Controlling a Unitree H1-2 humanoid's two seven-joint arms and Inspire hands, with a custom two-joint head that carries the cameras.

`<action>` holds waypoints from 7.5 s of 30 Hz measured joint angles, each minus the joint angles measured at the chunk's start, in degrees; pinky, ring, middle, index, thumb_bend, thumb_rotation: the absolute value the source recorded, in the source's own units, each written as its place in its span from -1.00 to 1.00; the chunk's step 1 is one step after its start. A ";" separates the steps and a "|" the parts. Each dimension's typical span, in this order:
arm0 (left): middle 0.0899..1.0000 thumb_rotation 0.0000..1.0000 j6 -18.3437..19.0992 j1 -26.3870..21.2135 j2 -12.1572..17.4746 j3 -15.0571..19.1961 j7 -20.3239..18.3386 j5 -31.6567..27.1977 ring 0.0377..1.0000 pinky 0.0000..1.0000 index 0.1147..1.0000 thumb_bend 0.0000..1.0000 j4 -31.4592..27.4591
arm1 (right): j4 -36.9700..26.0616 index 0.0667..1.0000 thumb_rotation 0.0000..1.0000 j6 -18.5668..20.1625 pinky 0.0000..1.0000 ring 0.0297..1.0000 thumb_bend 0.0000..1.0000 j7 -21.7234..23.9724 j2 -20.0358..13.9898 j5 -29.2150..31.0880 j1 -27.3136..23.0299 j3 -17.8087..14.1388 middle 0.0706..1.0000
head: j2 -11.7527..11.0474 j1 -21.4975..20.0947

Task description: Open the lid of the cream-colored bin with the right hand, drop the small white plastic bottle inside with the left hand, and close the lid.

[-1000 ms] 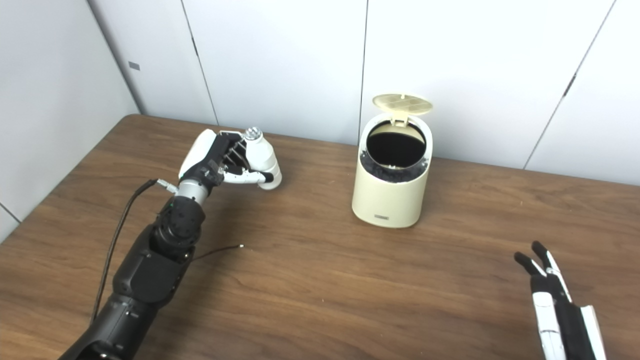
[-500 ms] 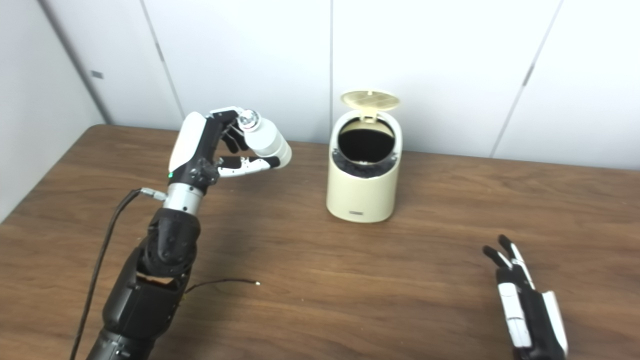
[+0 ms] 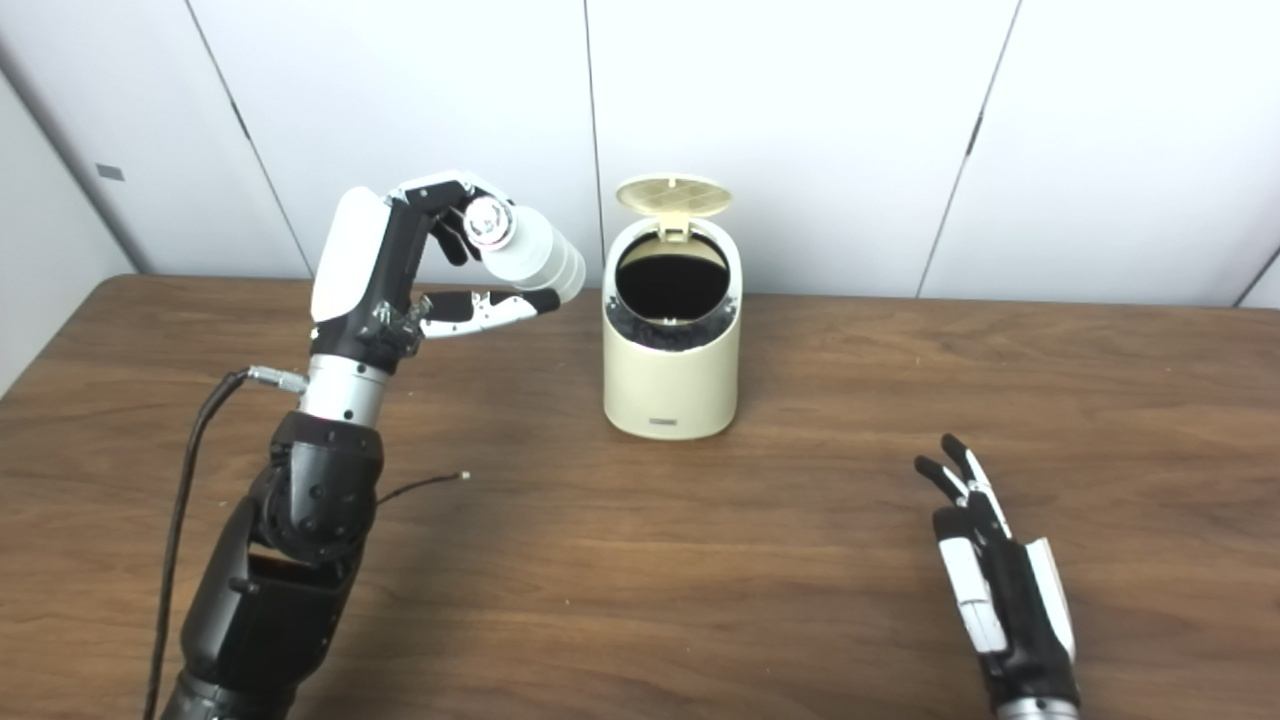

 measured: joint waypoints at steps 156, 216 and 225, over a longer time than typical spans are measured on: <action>1.00 1.00 4.37 19.03 -8.90 9.11 -11.82 -36.29 1.00 1.00 1.00 0.27 7.22 | -1.85 0.85 1.00 12.19 0.83 0.91 0.22 3.22 -4.45 -11.77 -23.33 5.71 0.91 | 1.67 -1.49; 1.00 1.00 -1.70 19.93 -12.84 8.10 -6.47 -37.13 1.00 1.00 1.00 0.27 10.31 | 2.64 0.25 1.00 20.62 1.00 1.00 0.25 16.29 -9.05 -24.72 -42.77 19.23 0.99 | 1.58 -0.88; 1.00 1.00 -0.64 19.93 -12.77 7.98 -6.18 -36.06 1.00 1.00 1.00 0.30 10.31 | -0.17 0.28 1.00 20.59 1.00 1.00 0.21 17.82 -9.43 -24.50 -39.36 19.24 0.99 | 1.67 -1.05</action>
